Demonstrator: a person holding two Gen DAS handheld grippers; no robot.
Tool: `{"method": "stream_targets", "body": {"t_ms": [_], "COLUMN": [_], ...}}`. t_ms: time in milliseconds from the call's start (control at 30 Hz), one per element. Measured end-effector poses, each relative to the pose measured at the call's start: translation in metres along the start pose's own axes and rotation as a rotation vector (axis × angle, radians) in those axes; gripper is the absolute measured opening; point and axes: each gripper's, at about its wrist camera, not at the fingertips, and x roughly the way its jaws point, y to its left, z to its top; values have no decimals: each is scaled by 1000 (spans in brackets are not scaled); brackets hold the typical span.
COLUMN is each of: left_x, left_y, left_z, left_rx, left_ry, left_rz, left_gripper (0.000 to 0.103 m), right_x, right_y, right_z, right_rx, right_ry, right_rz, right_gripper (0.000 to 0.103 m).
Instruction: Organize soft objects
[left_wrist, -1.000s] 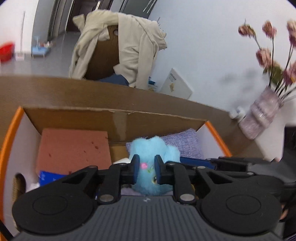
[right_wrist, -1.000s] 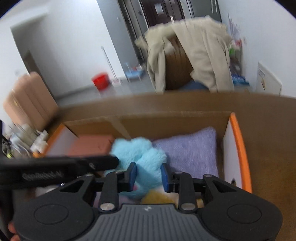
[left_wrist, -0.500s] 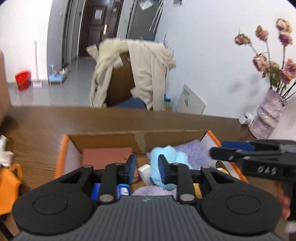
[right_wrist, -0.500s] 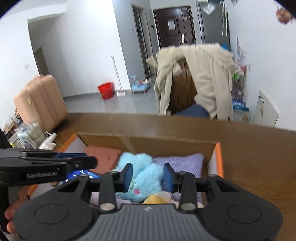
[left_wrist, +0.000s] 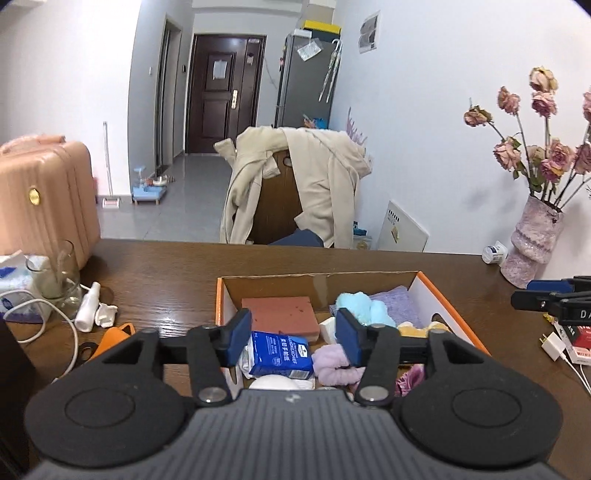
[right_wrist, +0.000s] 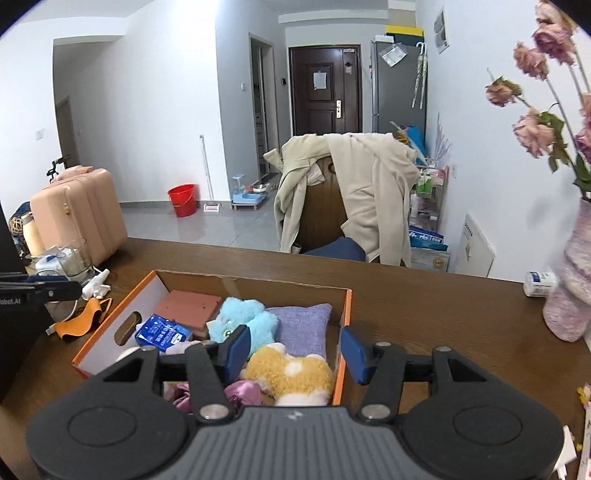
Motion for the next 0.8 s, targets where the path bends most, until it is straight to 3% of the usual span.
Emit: {"method": "stream_targets", "body": {"t_ms": [167, 300, 567, 700, 800], "left_x": [-33, -61, -120, -152, -173], "left_y": [-12, -26, -39, -38, -36], "left_z": [-22, -56, -121, -162, -192], "left_rx": [15, 44, -3, -52, -72], "left_ry": [-110, -221, -291, -319, -321], "left_rz": [78, 158, 175, 181, 188], "left_gripper": [81, 92, 103, 103, 103], "right_x": [-30, -51, -88, -118, -139], "right_y": [11, 23, 51, 72, 89], "right_z": [-13, -36, -104, -152, -184], "right_rx": [12, 30, 28, 23, 5], "right_ry": [-66, -136, -219, -262, -299], "right_rz": [-20, -31, -73, -76, -72], "right_gripper": [69, 74, 88, 89, 95]}}
